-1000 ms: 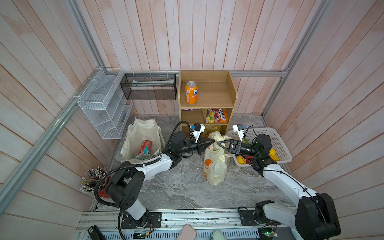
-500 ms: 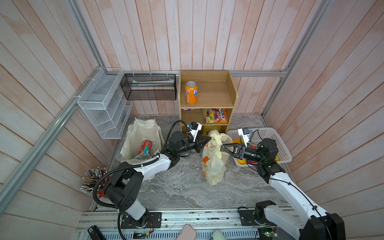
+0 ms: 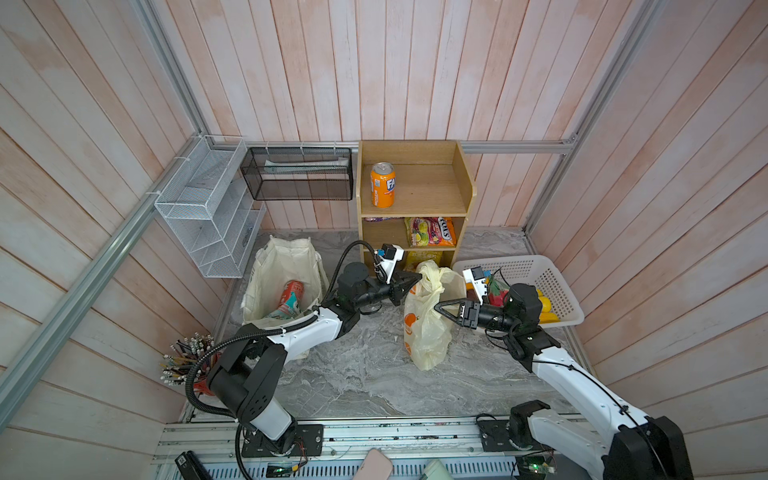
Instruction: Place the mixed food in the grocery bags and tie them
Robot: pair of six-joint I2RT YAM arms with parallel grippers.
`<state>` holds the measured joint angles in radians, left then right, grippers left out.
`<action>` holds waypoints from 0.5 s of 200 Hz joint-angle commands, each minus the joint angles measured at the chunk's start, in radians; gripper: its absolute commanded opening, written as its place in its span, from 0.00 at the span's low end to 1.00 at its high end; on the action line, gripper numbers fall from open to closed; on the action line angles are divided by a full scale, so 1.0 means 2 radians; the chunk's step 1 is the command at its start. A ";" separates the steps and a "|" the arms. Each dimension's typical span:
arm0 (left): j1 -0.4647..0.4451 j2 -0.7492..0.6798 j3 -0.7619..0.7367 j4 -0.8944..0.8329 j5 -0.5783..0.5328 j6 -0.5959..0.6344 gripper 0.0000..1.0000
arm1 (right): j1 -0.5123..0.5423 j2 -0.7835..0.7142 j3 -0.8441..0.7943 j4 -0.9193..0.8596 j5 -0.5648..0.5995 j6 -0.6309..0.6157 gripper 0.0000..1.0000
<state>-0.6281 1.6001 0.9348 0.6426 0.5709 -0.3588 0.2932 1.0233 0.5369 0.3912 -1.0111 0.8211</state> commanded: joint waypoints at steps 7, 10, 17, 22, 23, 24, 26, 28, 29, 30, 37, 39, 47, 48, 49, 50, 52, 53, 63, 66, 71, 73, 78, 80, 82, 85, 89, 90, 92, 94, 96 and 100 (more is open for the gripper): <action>0.003 -0.012 0.001 0.006 -0.001 0.009 0.00 | 0.001 0.005 -0.003 0.009 0.004 -0.006 0.05; 0.004 -0.012 0.001 0.006 -0.002 0.008 0.00 | 0.001 0.005 -0.003 0.007 0.004 -0.007 0.01; 0.005 -0.014 0.000 0.006 -0.003 0.006 0.00 | -0.003 0.004 -0.002 0.003 0.006 -0.011 0.00; 0.006 -0.016 0.000 0.007 -0.002 0.004 0.00 | -0.008 0.003 -0.001 -0.002 0.007 -0.014 0.00; 0.006 -0.016 0.000 0.007 -0.002 0.004 0.00 | -0.010 0.002 -0.001 -0.002 0.007 -0.014 0.00; 0.007 -0.017 -0.001 0.007 -0.002 0.003 0.00 | -0.012 0.002 -0.001 -0.003 0.007 -0.015 0.00; 0.008 -0.018 -0.001 0.008 -0.002 0.002 0.00 | -0.014 0.001 -0.001 -0.004 0.006 -0.015 0.00; 0.009 -0.019 -0.003 0.009 -0.002 0.001 0.00 | -0.018 0.001 0.000 -0.004 0.006 -0.015 0.00; 0.009 -0.019 -0.003 0.010 -0.002 0.000 0.00 | -0.020 0.000 -0.001 -0.005 0.006 -0.015 0.00; 0.010 -0.020 -0.004 0.010 -0.002 -0.001 0.00 | -0.021 0.000 -0.001 -0.005 0.006 -0.015 0.00; 0.015 -0.025 -0.008 0.017 -0.001 -0.007 0.00 | -0.038 -0.004 -0.001 -0.005 0.004 -0.012 0.00; 0.016 -0.027 -0.010 0.019 0.000 -0.009 0.00 | -0.043 -0.004 -0.001 -0.005 0.003 -0.011 0.00; 0.023 -0.034 -0.018 0.031 0.001 -0.018 0.00 | -0.067 -0.009 -0.001 -0.006 0.005 -0.006 0.00; 0.024 -0.035 -0.019 0.031 0.001 -0.020 0.00 | -0.070 -0.009 -0.002 -0.006 0.006 -0.005 0.00; 0.025 -0.037 -0.021 0.032 0.001 -0.021 0.00 | -0.073 -0.010 -0.002 -0.006 0.007 -0.004 0.00; 0.025 -0.038 -0.022 0.033 0.001 -0.022 0.00 | -0.075 -0.010 -0.003 -0.005 0.007 -0.002 0.00; 0.027 -0.039 -0.024 0.035 0.001 -0.024 0.00 | -0.080 -0.012 -0.003 -0.004 0.008 0.000 0.00; 0.028 -0.040 -0.025 0.036 0.001 -0.025 0.00 | -0.083 -0.012 -0.003 -0.004 0.009 0.002 0.00; 0.036 -0.050 -0.035 0.046 0.001 -0.032 0.00 | -0.107 -0.017 -0.008 0.007 0.016 0.019 0.00; 0.039 -0.053 -0.038 0.049 0.002 -0.035 0.00 | -0.113 -0.018 -0.008 0.012 0.017 0.024 0.00; 0.042 -0.056 -0.042 0.051 0.003 -0.038 0.00 | -0.120 -0.021 -0.010 0.018 0.021 0.030 0.00; 0.043 -0.058 -0.043 0.052 0.003 -0.039 0.00 | -0.122 -0.022 -0.010 0.019 0.022 0.031 0.00; 0.046 -0.061 -0.046 0.052 0.003 -0.040 0.00 | -0.126 -0.023 -0.009 0.016 0.027 0.033 0.00; 0.046 -0.062 -0.047 0.052 0.002 -0.041 0.00 | -0.127 -0.023 -0.008 0.014 0.029 0.032 0.00; 0.047 -0.063 -0.048 0.052 0.003 -0.041 0.00 | -0.128 -0.024 -0.007 0.013 0.031 0.031 0.00; 0.048 -0.064 -0.049 0.052 0.002 -0.041 0.00 | -0.130 -0.024 -0.005 0.010 0.034 0.031 0.00; 0.050 -0.066 -0.051 0.051 0.000 -0.042 0.00 | -0.131 -0.025 -0.004 0.008 0.038 0.030 0.00; 0.050 -0.066 -0.052 0.050 -0.001 -0.043 0.00 | -0.132 -0.025 -0.004 0.007 0.039 0.030 0.00; 0.050 -0.067 -0.053 0.049 -0.002 -0.042 0.00 | -0.132 -0.025 -0.003 0.006 0.041 0.030 0.00; 0.051 -0.068 -0.053 0.049 -0.004 -0.042 0.00 | -0.133 -0.025 -0.003 0.004 0.043 0.030 0.00; 0.051 -0.069 -0.054 0.048 -0.006 -0.042 0.00 | -0.134 -0.025 -0.002 0.003 0.046 0.030 0.00; 0.051 -0.070 -0.057 0.047 -0.009 -0.043 0.00 | -0.135 -0.027 -0.001 0.001 0.052 0.030 0.00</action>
<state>-0.5392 1.4906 0.8509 0.6968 0.5713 -0.4202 0.0422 0.9886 0.5335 0.3954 -0.9691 0.8616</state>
